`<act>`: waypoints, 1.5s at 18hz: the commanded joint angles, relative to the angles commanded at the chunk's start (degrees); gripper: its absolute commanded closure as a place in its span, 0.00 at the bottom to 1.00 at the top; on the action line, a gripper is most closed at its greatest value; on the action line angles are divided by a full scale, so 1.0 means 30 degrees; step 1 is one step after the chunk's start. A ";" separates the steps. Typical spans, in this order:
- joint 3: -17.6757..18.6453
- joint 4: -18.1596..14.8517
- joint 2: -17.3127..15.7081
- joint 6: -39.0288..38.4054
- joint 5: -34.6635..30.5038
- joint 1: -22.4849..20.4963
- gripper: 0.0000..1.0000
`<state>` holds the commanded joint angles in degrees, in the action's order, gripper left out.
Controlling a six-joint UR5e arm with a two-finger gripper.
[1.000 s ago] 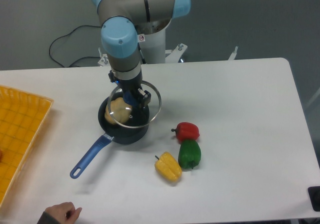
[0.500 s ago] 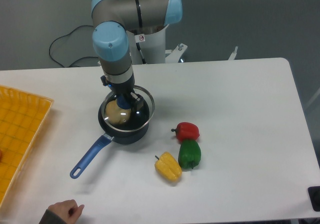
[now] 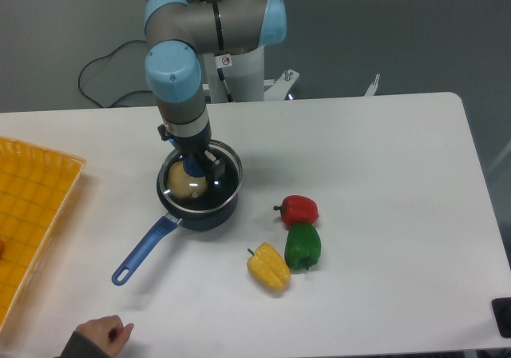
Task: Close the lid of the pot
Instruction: 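Hold the lid seated on the saucepan with the gripper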
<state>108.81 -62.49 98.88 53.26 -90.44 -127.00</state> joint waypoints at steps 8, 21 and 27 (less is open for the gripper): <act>-0.0029 0.0000 0.0000 -0.0351 0.0000 0.0205 0.45; -0.0029 0.0205 0.0410 -0.0381 -0.0059 0.0352 0.45; 0.0000 0.0205 0.0410 -0.0468 -0.0059 0.0381 0.40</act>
<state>108.81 -61.87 100.11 51.86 -90.62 -125.86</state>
